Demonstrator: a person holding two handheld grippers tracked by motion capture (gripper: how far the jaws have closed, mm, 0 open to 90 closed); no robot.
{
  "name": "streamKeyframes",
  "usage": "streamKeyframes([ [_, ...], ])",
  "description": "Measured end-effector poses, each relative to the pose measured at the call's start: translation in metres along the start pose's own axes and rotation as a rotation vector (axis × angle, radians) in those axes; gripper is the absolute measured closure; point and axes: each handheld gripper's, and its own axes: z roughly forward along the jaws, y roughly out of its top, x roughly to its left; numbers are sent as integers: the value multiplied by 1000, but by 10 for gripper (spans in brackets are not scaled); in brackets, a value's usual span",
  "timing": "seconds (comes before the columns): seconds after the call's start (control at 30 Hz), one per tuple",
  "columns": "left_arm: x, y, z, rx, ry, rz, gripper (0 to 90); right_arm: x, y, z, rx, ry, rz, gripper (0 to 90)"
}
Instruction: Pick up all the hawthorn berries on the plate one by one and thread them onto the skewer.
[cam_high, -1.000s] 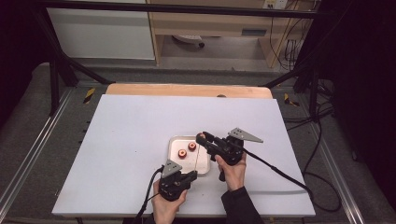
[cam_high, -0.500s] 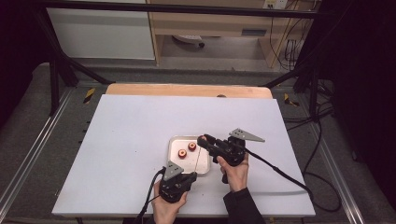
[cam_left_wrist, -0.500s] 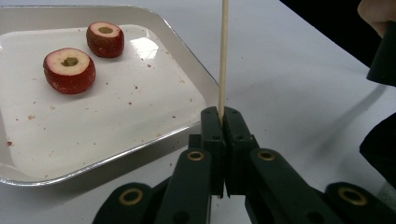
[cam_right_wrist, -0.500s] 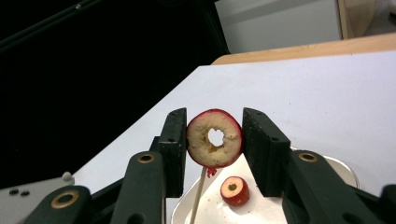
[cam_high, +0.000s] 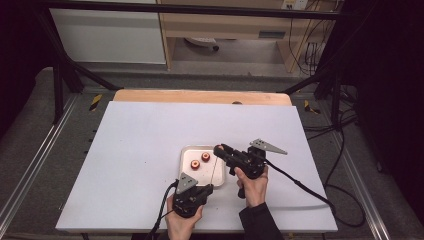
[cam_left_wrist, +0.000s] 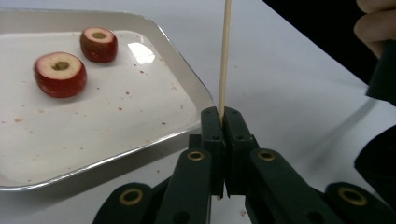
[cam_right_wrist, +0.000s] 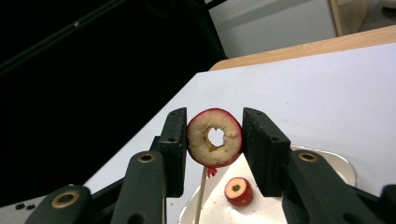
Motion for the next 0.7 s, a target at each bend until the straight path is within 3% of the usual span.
streamKeyframes([
  [0.1, -3, 1, 0, 13, -32, -10, 887, 1, -1, 0, -5, -3, 19, 627],
  [0.17, -3, 2, 0, 21, -60, -26, 887, 1, -3, 0, -11, -14, -5, 627],
  [0.33, 1, 5, -3, -1, -73, -56, 886, 0, -1, -3, -40, 2, -42, 627],
  [0.47, -1, 4, -4, 3, -66, -49, 886, 1, -1, -3, -50, 14, -26, 626],
  [0.7, 0, 5, -9, -10, -26, -16, 886, -1, 2, 0, -31, 16, 44, 627],
])
